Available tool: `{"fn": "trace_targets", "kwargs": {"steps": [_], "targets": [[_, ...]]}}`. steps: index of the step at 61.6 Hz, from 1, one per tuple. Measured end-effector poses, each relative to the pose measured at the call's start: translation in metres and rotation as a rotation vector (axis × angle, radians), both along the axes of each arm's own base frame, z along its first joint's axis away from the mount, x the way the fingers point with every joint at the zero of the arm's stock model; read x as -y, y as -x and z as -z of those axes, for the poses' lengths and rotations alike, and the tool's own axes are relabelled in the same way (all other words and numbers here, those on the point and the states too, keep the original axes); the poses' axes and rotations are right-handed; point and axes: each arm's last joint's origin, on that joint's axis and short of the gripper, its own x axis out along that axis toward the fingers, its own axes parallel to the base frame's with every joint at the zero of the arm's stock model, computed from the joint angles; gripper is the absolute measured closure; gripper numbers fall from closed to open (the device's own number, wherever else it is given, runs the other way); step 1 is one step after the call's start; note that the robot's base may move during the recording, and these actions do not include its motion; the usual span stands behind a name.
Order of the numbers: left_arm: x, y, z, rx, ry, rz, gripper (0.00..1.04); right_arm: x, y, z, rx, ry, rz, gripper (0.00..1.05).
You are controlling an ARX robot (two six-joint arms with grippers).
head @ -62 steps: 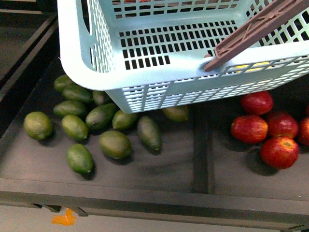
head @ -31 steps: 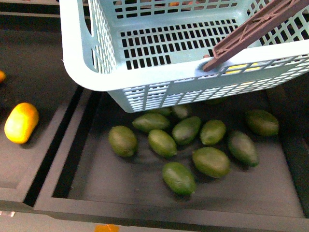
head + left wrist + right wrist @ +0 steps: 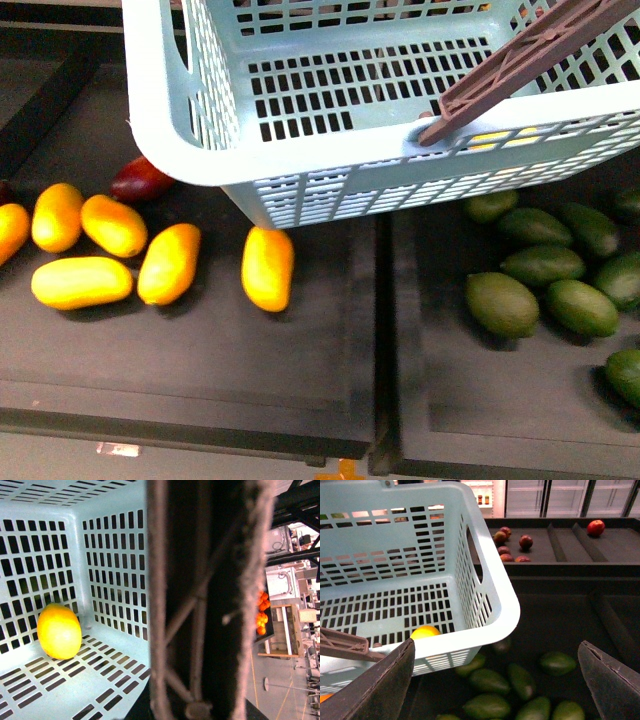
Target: Pick lemon and mango into basket
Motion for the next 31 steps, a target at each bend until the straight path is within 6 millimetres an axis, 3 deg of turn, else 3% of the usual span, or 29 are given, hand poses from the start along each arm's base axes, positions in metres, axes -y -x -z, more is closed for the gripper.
{"fn": "trace_targets", "kwargs": {"steps": [31], "targets": [[0.0002,0.0001,0.0000,-0.003,0.002,0.001,1.01,0.0000,0.0000,0.0000,0.000,0.000,0.000,0.09]]}}
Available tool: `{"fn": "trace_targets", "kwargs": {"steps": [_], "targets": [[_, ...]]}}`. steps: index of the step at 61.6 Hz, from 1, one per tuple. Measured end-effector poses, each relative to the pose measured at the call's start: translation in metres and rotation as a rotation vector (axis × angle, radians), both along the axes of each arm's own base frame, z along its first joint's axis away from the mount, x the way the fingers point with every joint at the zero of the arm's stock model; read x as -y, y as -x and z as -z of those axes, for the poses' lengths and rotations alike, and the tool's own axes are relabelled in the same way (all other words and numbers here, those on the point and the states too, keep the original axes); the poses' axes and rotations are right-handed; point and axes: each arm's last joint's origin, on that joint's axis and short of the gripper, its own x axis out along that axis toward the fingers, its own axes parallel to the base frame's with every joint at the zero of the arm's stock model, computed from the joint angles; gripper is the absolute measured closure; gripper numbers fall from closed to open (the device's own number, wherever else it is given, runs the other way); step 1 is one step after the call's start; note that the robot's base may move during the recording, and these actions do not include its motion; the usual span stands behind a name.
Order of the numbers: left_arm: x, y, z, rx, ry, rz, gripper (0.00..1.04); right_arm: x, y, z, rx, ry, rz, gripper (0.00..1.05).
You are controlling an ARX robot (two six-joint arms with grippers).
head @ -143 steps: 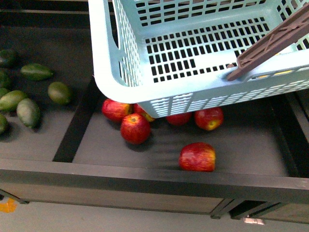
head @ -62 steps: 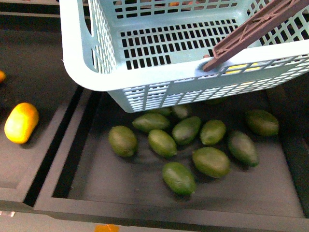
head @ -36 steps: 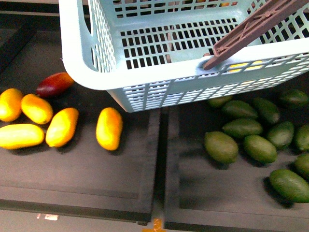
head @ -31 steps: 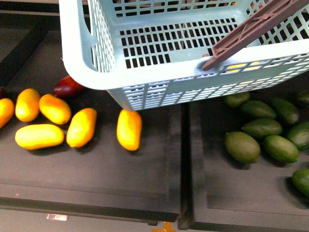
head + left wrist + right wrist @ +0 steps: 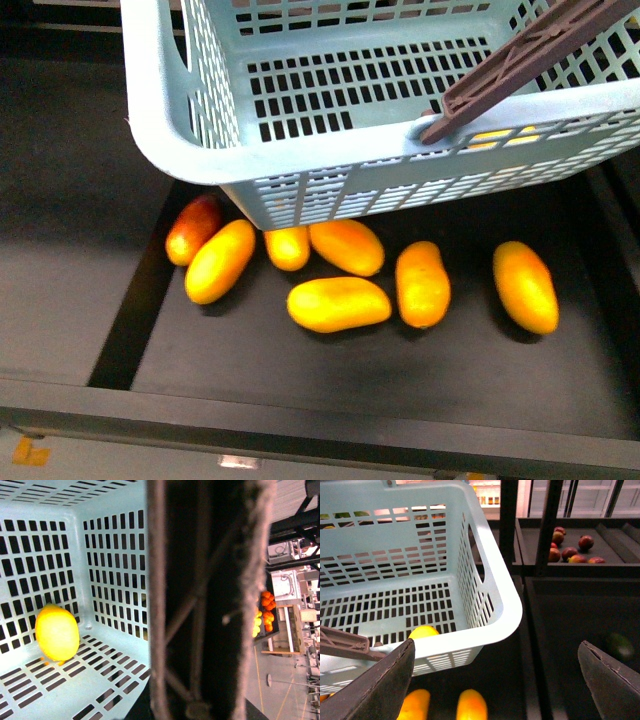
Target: Pick lemon and mango into basket
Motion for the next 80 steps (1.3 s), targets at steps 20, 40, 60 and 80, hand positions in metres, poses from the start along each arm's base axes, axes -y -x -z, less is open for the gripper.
{"fn": "trace_targets", "kwargs": {"steps": [20,40,60,80], "targets": [[0.000,0.000,0.000,0.000,0.001,0.002,1.01,0.000,0.000,0.000,0.000,0.000,0.000,0.09],[-0.002,-0.001,0.000,0.001,0.000,-0.003,1.01,0.000,0.000,0.000,0.000,0.000,-0.005,0.09],[-0.005,-0.003,-0.001,0.011,-0.006,-0.020,1.01,0.014,-0.015,-0.010,-0.210,-0.072,0.194,0.09],[0.002,0.003,-0.001,-0.004,0.009,0.020,1.01,0.106,-0.058,0.013,-0.327,-0.114,0.300,0.09]]}}
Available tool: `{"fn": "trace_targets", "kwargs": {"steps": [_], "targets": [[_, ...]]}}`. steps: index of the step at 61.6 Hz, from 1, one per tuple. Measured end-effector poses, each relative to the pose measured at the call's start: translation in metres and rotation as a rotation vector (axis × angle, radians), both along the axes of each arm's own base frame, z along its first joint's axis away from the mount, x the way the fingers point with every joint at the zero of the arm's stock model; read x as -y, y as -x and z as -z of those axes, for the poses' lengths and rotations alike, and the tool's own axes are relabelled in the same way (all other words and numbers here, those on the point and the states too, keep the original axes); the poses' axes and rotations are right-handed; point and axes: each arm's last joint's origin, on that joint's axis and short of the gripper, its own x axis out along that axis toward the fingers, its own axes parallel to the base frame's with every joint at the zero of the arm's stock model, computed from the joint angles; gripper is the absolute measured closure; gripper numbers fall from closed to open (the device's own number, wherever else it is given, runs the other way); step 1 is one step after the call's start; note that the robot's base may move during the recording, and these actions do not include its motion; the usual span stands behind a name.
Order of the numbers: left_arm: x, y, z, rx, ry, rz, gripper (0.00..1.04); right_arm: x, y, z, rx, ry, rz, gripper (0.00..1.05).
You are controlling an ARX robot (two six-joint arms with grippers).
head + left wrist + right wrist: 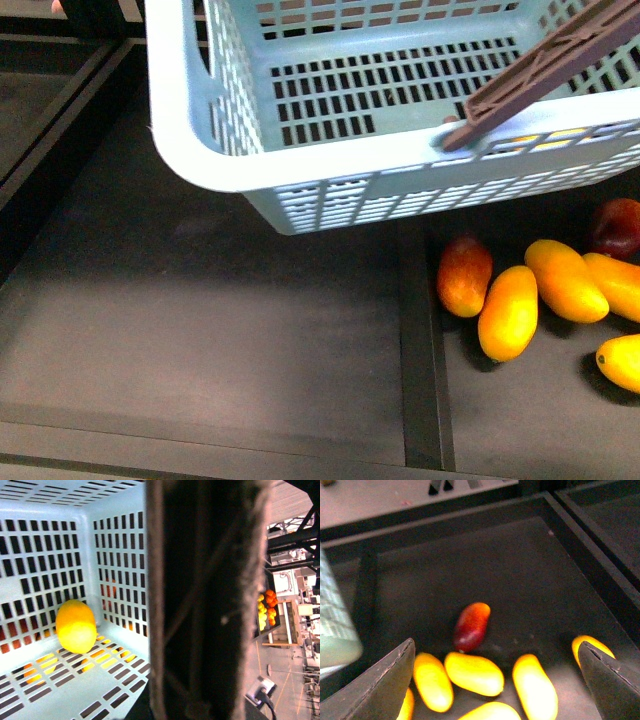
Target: Pick lemon and mango into basket
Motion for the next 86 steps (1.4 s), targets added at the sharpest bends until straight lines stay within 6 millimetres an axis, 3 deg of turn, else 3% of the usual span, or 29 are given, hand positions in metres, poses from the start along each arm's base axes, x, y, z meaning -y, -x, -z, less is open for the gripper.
{"fn": "trace_targets", "kwargs": {"steps": [14,28,39,50,86], "targets": [[-0.004,-0.003,0.000,0.011,-0.012,-0.030,1.01,0.060,-0.007,0.070,-0.230,-0.077,0.084,0.09],[-0.003,-0.002,0.000,0.005,-0.005,-0.015,1.01,0.085,-0.008,0.125,-0.418,-0.126,0.077,0.09],[-0.002,-0.001,0.000,0.005,-0.005,-0.012,1.01,0.100,-0.013,0.152,-0.501,-0.132,0.089,0.09],[-0.003,-0.002,0.000,0.008,-0.008,-0.022,1.01,0.105,-0.026,0.166,-0.530,-0.125,0.093,0.09],[-0.003,-0.002,0.000,0.007,-0.007,-0.018,1.01,0.095,-0.074,0.214,-0.563,-0.138,0.104,0.09]]}}
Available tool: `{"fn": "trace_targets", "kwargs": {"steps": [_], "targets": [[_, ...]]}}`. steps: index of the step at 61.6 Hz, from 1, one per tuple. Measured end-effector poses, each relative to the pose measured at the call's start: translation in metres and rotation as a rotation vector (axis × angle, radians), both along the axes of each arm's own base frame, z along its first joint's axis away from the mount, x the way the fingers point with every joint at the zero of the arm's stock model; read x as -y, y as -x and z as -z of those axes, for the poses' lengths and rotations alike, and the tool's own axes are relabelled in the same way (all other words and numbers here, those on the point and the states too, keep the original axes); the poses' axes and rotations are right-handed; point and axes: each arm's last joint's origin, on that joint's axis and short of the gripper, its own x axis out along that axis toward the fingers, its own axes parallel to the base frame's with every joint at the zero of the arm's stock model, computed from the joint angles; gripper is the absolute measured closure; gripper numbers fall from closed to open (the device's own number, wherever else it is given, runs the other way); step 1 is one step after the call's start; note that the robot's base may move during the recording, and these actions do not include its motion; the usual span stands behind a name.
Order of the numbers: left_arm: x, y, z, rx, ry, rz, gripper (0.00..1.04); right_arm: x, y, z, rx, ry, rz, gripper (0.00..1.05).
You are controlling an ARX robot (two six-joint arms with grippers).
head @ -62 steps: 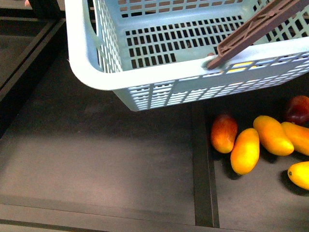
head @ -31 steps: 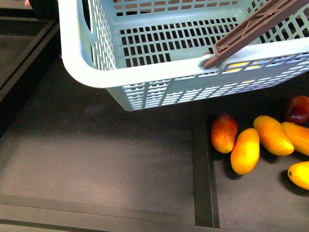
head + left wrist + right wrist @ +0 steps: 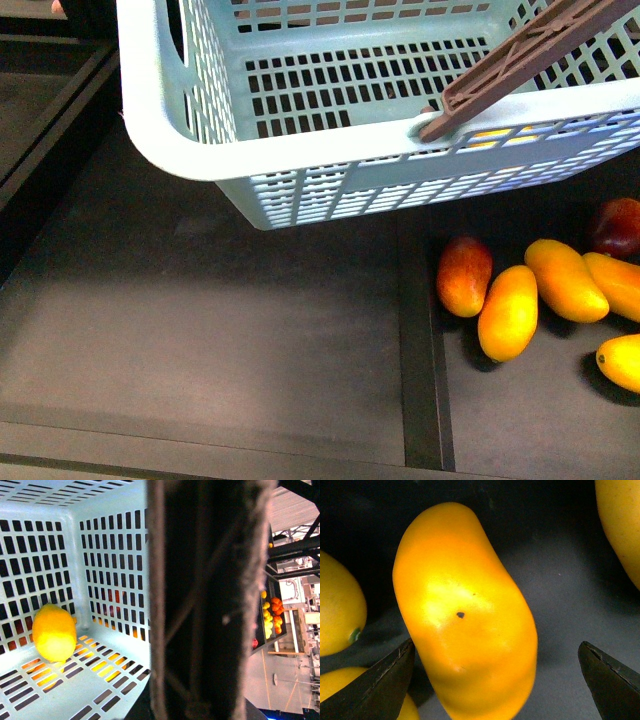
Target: Pick lemon and mango into basket
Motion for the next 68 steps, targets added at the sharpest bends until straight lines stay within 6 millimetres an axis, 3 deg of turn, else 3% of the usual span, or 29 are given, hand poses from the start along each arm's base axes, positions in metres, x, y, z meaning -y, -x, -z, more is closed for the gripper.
{"fn": "trace_targets", "kwargs": {"steps": [15,27,35,43,55,62,68], "targets": [[0.000,0.000,0.000,-0.001,0.001,0.001,1.01,-0.002,-0.010,0.012,0.011,-0.025,0.027,0.09],[0.000,0.000,0.000,-0.001,0.001,0.002,1.01,0.002,-0.015,0.012,0.041,-0.042,0.072,0.39],[0.000,0.000,0.000,0.000,0.000,0.000,1.01,0.006,-0.012,0.008,0.056,-0.062,0.076,0.45],[0.000,0.000,0.000,0.000,0.000,0.000,1.01,0.010,-0.001,-0.009,0.099,-0.097,0.065,0.45],[0.000,0.000,0.000,-0.001,0.001,0.001,1.01,0.017,0.024,-0.072,0.276,-0.157,0.023,0.46],[0.000,0.000,0.000,0.000,0.000,0.001,1.01,0.007,0.049,-0.137,0.426,-0.189,-0.048,0.46],[0.000,0.000,0.000,0.000,0.000,0.001,1.01,-0.015,0.064,-0.191,0.526,-0.201,-0.121,0.46]]}}
